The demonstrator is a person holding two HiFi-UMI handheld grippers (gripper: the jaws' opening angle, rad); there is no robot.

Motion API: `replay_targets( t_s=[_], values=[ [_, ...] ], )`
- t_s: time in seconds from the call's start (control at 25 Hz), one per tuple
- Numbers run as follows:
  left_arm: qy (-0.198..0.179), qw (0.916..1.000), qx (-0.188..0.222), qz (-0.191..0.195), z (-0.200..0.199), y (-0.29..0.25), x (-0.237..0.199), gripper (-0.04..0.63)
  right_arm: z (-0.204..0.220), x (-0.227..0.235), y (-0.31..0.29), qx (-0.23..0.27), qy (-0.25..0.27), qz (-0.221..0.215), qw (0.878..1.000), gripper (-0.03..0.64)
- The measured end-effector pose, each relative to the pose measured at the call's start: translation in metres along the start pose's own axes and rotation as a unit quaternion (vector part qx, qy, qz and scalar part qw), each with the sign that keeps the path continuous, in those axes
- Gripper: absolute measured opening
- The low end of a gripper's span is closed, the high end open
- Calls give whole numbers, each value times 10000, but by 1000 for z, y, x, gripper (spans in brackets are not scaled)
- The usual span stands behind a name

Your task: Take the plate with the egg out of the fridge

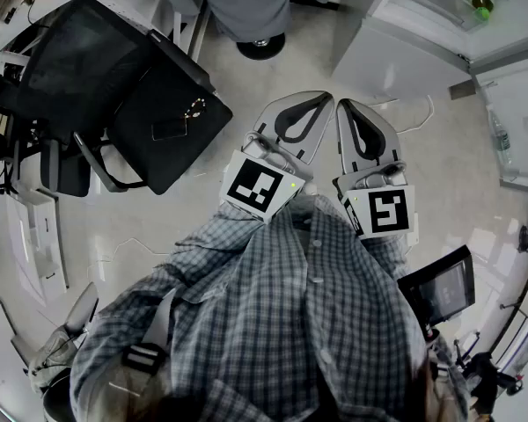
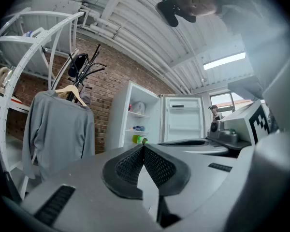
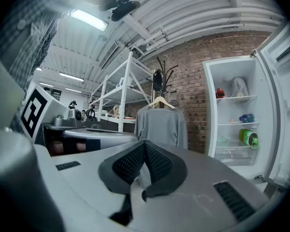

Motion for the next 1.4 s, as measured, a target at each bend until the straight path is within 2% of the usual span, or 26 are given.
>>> replay_targets(
  t_s=[0.72, 0.88, 1.12, 1.24, 1.4],
  values=[
    [-96, 9999, -34, 19, 3, 0, 0, 6, 0, -1, 1, -17, 47, -16, 10000, 6],
    [30, 10000, 18, -24, 4, 1, 0, 6, 1, 0, 1, -11, 47, -3, 10000, 6],
    [-48, 10000, -19, 23, 0, 0, 3, 6, -1, 2, 5, 6, -26, 58, 10000, 6],
    [27, 10000, -25, 4, -1, 0, 5, 6, -2, 3, 6, 12, -39, 75, 10000, 6],
    [5, 10000, 1, 18, 1, 1, 4, 6, 5, 7, 10, -179, 115, 86, 9997, 6]
  ],
)
Point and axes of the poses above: the fingertips, and each gripper's own axes: y backward along the fingers, x to its right, z out of its underside, the point moved 8 cm from there along y, backward along the fingers, and after that the axes turned 8 degrees about -y, right-handed, at the moved point
